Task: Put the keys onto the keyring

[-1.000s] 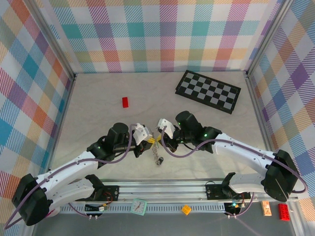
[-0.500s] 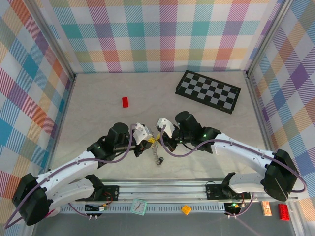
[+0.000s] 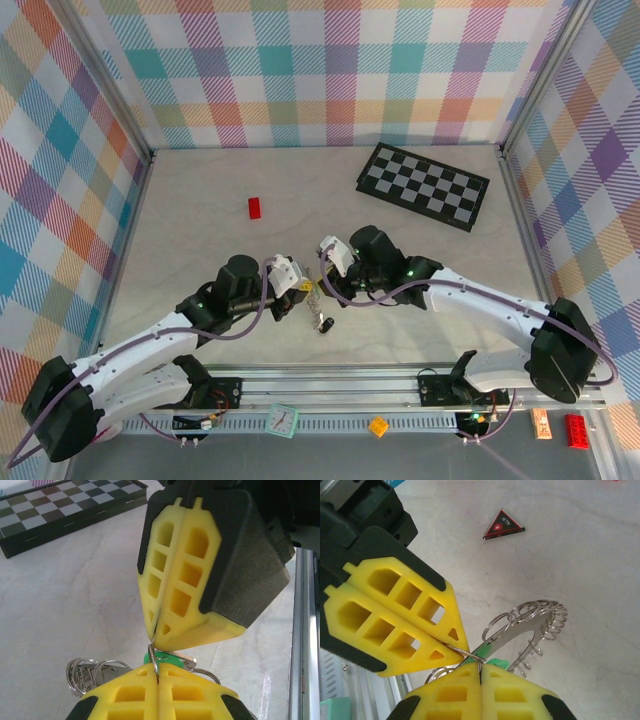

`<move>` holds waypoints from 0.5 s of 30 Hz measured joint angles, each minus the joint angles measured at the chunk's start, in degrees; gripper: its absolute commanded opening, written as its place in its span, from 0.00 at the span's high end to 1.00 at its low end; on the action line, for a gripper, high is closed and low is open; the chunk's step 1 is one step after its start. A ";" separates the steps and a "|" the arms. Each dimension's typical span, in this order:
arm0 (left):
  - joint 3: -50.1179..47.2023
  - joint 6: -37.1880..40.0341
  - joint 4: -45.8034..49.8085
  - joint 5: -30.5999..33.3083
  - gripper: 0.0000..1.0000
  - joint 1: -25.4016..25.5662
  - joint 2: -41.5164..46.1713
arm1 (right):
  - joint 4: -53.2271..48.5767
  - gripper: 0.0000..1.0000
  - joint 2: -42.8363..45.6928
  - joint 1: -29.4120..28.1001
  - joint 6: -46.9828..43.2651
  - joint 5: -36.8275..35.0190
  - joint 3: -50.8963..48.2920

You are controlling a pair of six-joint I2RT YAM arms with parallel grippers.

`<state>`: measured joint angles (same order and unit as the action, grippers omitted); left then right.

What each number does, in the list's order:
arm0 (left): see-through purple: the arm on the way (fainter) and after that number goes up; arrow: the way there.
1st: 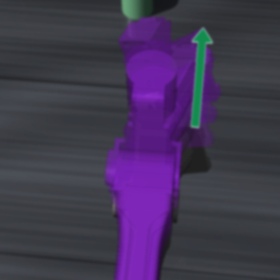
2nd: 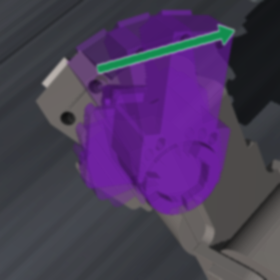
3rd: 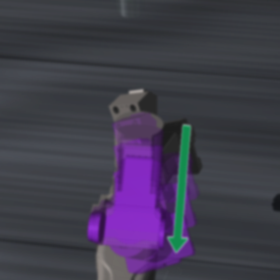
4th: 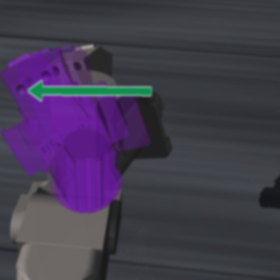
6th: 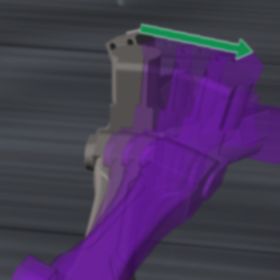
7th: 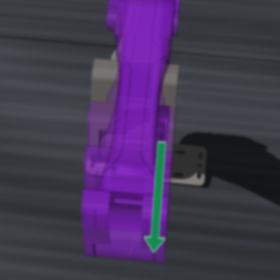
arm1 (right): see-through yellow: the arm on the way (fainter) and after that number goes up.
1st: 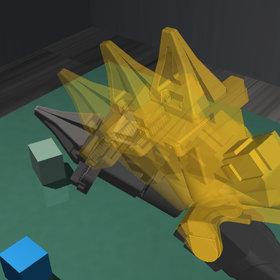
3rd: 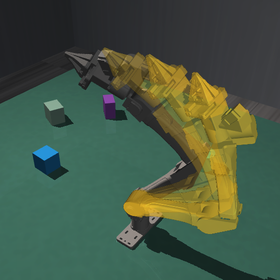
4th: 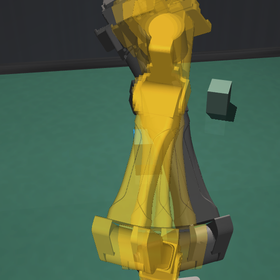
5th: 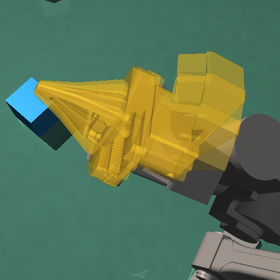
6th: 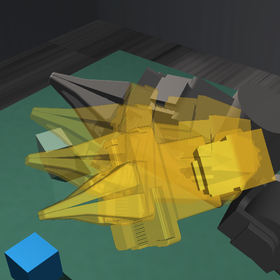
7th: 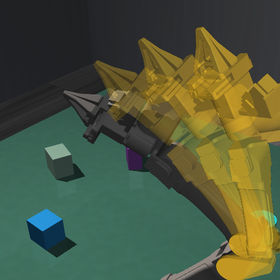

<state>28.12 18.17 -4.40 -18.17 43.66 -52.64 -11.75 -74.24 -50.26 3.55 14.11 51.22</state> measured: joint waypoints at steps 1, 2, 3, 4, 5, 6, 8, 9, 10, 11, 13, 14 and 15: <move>-0.55 0.37 -0.61 0.42 1.00 0.22 0.39 | -0.15 1.00 -0.20 0.20 0.87 0.50 0.04; -0.94 0.66 -1.07 0.72 1.00 0.37 0.68 | -0.33 1.00 -0.28 0.44 1.66 1.01 0.04; -1.55 0.87 -2.01 0.98 1.00 0.57 1.07 | -0.48 1.00 -0.44 0.87 2.47 1.86 0.04; -2.19 1.18 -2.89 1.36 1.00 0.76 1.51 | -0.48 1.00 -0.66 1.29 3.34 2.91 0.11; -2.69 1.33 -3.45 1.60 1.00 0.90 1.86 | -0.46 1.00 -0.87 1.62 3.87 3.76 0.15; -3.26 1.55 -4.22 1.84 1.00 0.96 2.23 | -0.46 1.00 -1.18 2.01 4.70 4.85 0.22; -4.17 2.14 -5.20 2.43 1.00 1.18 2.84 | -0.28 1.00 -1.81 2.69 5.90 6.86 0.26; -4.50 2.34 -5.46 2.69 1.00 1.29 3.10 | -0.26 1.00 -2.16 3.02 6.51 7.93 0.28; -4.79 2.51 -5.75 2.89 1.00 1.38 3.32 | -0.17 1.00 -2.47 3.30 7.02 8.83 0.31; -5.07 2.67 -6.08 2.95 1.00 1.38 3.50 | 0.02 1.00 -2.73 3.52 7.56 9.60 0.33; -5.70 2.73 -6.73 3.30 1.00 1.51 4.00 | 0.20 1.00 -3.15 4.04 8.48 11.15 0.33; -6.03 2.73 -7.19 3.37 1.00 1.60 4.24 | 0.26 1.00 -3.32 4.26 9.01 11.91 0.33; -6.45 2.73 -7.80 3.48 1.00 1.62 4.48 | 0.37 1.00 -3.54 4.55 9.38 12.68 0.33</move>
<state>21.67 20.91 -12.21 -14.70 45.28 -48.16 -11.38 -77.78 -45.71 12.93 26.79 51.55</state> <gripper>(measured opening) 0.043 0.046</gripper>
